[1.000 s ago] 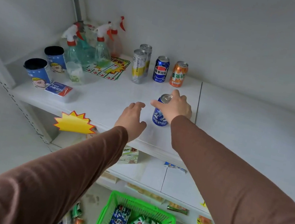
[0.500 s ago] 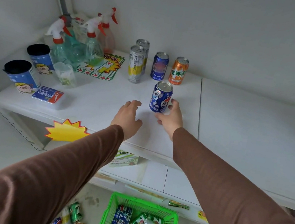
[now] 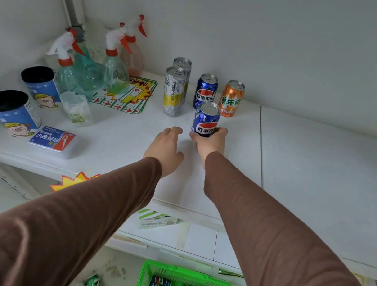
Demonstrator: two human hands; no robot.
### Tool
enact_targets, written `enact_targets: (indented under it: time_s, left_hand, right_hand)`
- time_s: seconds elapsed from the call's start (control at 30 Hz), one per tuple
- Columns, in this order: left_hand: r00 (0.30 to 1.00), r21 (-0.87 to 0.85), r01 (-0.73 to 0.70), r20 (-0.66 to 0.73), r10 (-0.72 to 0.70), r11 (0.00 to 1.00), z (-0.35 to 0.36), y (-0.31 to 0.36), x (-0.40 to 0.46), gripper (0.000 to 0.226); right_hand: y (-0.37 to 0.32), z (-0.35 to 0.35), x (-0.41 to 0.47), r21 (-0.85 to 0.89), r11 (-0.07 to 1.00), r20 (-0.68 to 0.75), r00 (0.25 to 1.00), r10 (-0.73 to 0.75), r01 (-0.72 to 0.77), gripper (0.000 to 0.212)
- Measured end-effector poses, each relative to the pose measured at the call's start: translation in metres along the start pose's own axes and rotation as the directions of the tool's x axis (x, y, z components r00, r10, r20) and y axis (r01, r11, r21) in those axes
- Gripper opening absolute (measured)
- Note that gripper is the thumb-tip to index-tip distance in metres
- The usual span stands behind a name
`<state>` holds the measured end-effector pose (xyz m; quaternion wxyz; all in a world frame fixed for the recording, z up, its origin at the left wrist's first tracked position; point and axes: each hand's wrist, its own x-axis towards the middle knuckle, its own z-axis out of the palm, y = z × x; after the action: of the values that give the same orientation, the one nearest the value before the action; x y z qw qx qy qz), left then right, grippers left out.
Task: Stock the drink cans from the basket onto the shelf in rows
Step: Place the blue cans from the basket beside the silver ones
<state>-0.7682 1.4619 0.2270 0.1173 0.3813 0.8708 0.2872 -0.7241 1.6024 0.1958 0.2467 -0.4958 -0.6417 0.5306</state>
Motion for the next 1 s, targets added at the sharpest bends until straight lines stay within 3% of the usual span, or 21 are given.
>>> enact_targets:
  time_s: [0.27,0.43,0.67,0.87,1.0]
  left_hand:
    - [1.000,0.047,-0.002,0.017,0.001,0.999,-0.006,-0.008,0.031,0.064]
    - [1.000,0.062,0.001,0.023,-0.003,0.998,-0.012,-0.013,0.048,0.065]
    - [1.000,0.045,0.006,0.017,-0.007,0.999,-0.013,-0.017,0.059,0.065]
    - [0.999,0.032,0.048,0.019,-0.048,0.998,-0.013,-0.014,0.046,0.065]
    - [0.998,0.024,0.059,-0.012,-0.059,0.998,-0.009,-0.008,0.021,0.063]
  right_hand:
    - [-0.020,0.033,0.041,0.109,0.994,0.021,1.000,-0.018,0.015,0.082]
    - [-0.022,0.039,0.059,0.202,0.979,0.055,0.998,0.016,-0.027,0.066]
    - [-0.017,0.048,0.066,0.190,0.982,0.027,1.000,0.002,-0.007,0.067]
    - [-0.016,0.033,0.048,0.197,0.979,0.056,0.998,0.036,-0.046,0.083]
    - [-0.006,0.013,0.015,0.129,0.992,0.029,1.000,0.005,-0.009,0.067]
